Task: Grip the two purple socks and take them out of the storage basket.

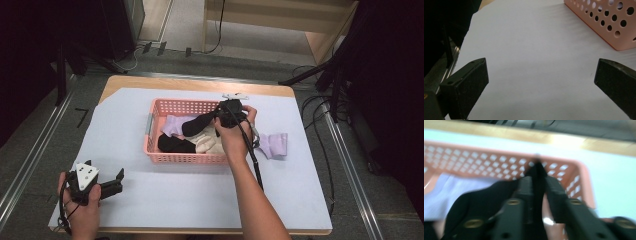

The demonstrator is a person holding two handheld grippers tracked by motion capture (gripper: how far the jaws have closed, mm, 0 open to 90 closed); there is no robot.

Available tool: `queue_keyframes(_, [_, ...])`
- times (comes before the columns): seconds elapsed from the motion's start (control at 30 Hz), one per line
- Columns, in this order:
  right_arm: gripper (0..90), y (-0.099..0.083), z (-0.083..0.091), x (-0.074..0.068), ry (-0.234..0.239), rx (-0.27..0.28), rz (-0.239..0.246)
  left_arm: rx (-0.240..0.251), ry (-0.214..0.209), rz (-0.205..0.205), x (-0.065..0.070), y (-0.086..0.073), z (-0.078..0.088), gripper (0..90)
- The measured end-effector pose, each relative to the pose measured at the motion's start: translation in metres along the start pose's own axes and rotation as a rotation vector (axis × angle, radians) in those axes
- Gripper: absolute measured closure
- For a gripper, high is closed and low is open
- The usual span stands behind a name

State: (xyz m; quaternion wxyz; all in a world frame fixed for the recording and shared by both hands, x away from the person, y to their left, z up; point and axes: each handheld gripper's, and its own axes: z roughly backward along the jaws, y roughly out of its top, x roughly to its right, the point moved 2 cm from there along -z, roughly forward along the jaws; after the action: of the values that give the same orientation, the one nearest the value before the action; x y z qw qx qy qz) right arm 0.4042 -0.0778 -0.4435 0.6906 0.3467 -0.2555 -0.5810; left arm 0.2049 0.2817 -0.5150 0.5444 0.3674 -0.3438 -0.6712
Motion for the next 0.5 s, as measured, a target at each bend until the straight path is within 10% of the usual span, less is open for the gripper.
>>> queue_keyframes(0.13, [63.0, 0.004, 0.004, -0.011, 0.050, 0.077, -0.004, -0.001, 0.000, 0.000, 0.000, 0.000, 0.000, 0.1])
queue_keyframes(0.23, [64.1, 0.006, -0.006, -0.040, 0.233, 0.021, 0.002, 0.006, 0.001, 0.003, 0.000, 0.000, 0.000, 0.1])
queue_keyframes(0.5, [66.9, -0.009, -0.037, -0.098, 0.355, -0.164, 0.143, 0.012, -0.008, 0.010, -0.001, 0.000, 0.000, 0.1])
